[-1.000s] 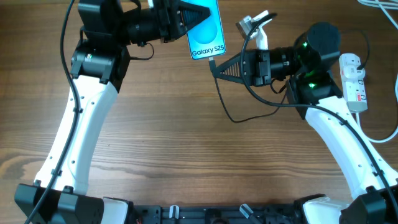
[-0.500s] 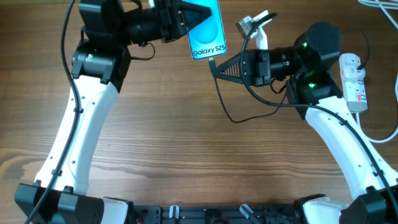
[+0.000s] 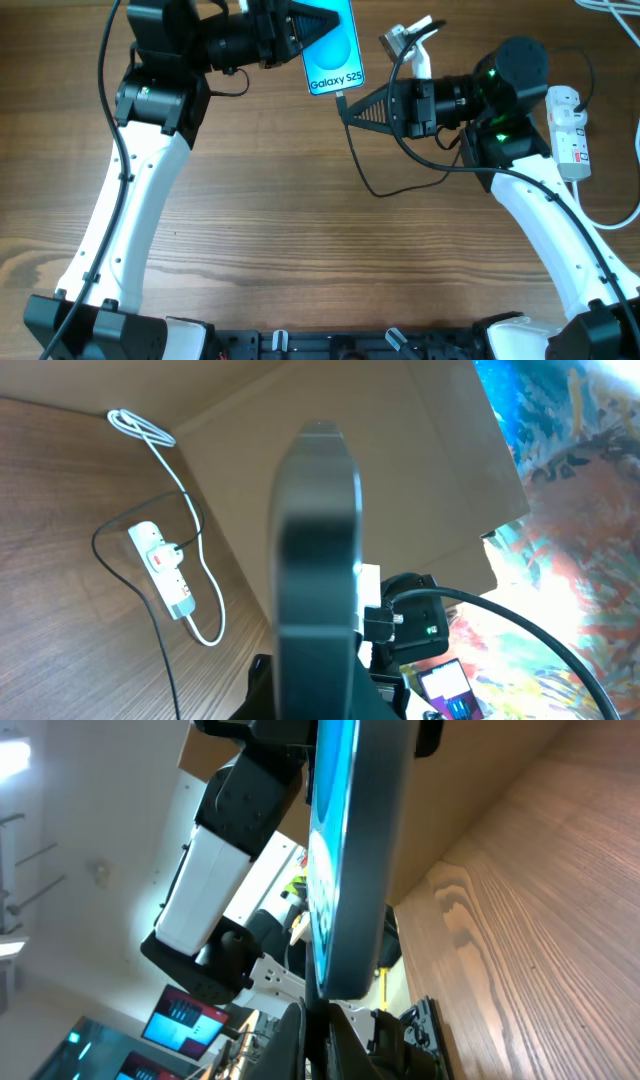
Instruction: Plug charger to phone and switch on socket
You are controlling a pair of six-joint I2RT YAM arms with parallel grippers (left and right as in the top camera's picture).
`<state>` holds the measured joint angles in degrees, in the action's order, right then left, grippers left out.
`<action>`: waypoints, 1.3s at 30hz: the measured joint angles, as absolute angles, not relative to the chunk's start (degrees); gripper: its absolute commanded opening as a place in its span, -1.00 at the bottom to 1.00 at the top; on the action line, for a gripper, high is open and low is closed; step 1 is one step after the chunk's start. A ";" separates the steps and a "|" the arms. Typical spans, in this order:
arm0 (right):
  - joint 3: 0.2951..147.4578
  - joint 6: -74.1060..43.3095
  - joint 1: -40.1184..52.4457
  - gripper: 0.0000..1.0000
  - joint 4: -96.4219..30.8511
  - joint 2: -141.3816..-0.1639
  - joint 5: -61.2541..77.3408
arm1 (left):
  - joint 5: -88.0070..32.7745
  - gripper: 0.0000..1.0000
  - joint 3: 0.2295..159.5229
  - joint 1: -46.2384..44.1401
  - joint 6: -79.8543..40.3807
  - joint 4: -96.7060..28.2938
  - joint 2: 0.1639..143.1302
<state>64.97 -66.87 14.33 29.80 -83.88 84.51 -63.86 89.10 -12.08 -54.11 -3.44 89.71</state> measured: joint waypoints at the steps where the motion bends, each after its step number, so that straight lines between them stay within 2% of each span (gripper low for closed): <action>1: 64.97 -67.31 14.33 -0.91 30.09 -83.88 84.58 | -63.83 -0.92 89.10 -12.08 -54.11 -3.44 89.71; 33: 64.97 -69.30 14.66 -0.91 29.43 -83.88 83.31 | -64.07 -0.92 89.08 -12.38 -53.89 -3.90 89.71; 39: 64.71 -70.96 15.16 -0.91 29.45 -83.88 83.33 | -64.82 -0.92 89.34 -12.05 -51.31 -7.49 89.71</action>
<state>64.71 -70.96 15.16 29.45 -83.88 83.33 -64.82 89.34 -12.05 -51.31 -7.49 89.71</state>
